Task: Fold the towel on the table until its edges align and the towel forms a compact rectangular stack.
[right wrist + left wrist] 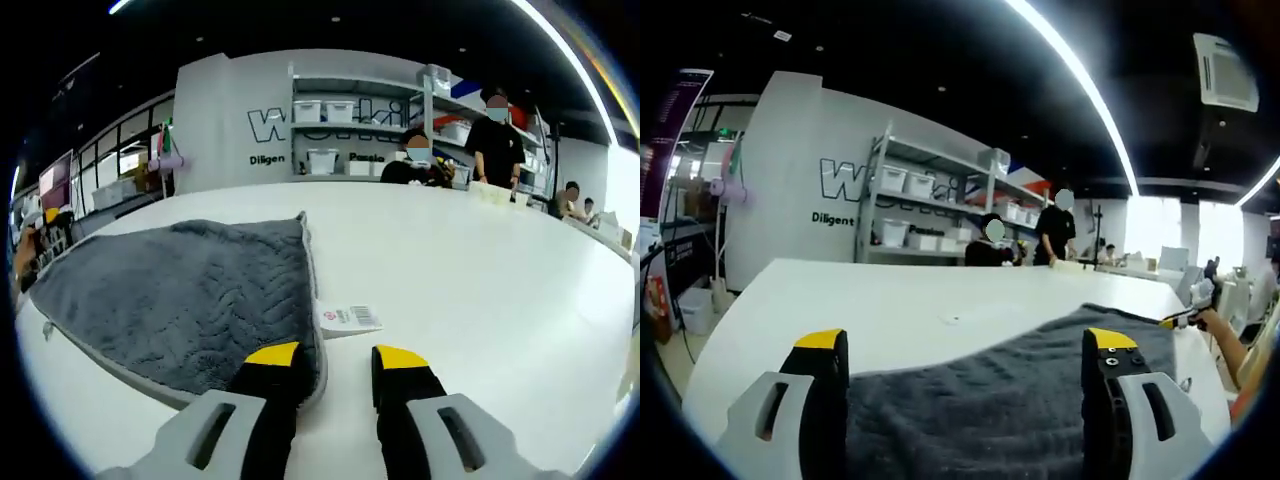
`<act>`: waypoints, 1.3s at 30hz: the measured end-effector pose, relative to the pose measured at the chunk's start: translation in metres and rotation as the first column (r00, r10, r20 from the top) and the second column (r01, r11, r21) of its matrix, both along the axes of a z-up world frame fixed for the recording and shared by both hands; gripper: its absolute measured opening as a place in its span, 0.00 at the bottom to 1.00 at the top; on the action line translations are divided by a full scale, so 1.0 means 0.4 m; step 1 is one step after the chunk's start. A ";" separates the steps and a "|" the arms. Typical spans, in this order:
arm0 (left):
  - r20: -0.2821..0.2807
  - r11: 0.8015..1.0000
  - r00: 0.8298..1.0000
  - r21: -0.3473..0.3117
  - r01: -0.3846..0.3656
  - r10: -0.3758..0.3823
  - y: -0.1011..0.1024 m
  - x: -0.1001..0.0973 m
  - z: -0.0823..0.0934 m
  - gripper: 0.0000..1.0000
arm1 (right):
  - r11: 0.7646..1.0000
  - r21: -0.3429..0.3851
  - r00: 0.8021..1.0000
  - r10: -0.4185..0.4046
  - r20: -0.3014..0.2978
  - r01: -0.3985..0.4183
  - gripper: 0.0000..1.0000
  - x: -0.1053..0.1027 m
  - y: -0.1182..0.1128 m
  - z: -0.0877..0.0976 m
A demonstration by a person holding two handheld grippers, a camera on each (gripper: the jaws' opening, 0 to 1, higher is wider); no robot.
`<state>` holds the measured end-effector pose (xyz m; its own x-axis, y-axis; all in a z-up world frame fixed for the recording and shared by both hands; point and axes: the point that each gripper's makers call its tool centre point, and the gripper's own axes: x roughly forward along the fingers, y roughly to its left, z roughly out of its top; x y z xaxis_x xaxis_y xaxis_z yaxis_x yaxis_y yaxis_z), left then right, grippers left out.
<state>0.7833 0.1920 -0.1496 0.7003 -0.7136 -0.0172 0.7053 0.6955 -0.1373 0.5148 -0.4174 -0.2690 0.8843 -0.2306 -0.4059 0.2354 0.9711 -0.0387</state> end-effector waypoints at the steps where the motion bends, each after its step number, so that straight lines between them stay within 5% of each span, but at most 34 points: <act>1: 0.002 1.000 1.000 0.004 -0.007 0.007 0.003 0.001 -0.001 0.94 | 1.000 0.005 1.000 -0.002 -0.003 0.002 0.34 0.000 -0.001 0.000; 7: -0.008 1.000 1.000 0.015 -0.025 0.026 0.011 0.003 -0.008 0.94 | 1.000 0.016 0.999 -0.024 0.030 0.023 0.65 -0.016 -0.001 0.034; 11: 0.009 0.999 1.000 0.025 -0.026 0.025 0.009 -0.009 0.003 0.94 | 1.000 0.019 0.999 -0.023 0.048 0.022 0.77 -0.040 0.001 0.054; 16: 0.052 0.994 0.993 0.029 -0.108 0.106 0.008 -0.014 0.016 0.94 | 0.999 0.000 0.999 0.042 -0.014 -0.042 0.91 -0.069 0.035 0.028; 19: 0.042 0.988 0.993 0.102 -0.117 0.113 -0.009 -0.030 -0.003 0.94 | 0.996 -0.018 0.995 0.091 -0.031 -0.091 0.93 -0.068 0.058 0.012; 26: 0.025 0.989 0.998 0.134 -0.064 0.061 -0.048 -0.143 -0.004 0.94 | 0.987 -0.054 0.988 0.153 0.015 -0.152 0.99 -0.063 0.081 0.047; 32: 0.005 0.988 0.997 0.133 -0.076 0.076 -0.004 -0.231 -0.023 0.88 | 0.984 -0.036 0.982 0.179 0.068 -0.176 0.99 -0.076 0.093 0.085; 39: -0.045 0.973 0.996 0.222 -0.060 0.072 0.036 -0.336 -0.078 0.81 | 0.984 -0.053 0.980 0.177 0.088 -0.173 0.99 -0.093 0.097 0.105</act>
<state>0.6491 0.2063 -0.1808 0.7396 -0.6407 -0.2064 0.6529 0.7574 -0.0114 0.4778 -0.3786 -0.2269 0.9456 -0.0850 -0.3141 0.0666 0.9954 -0.0690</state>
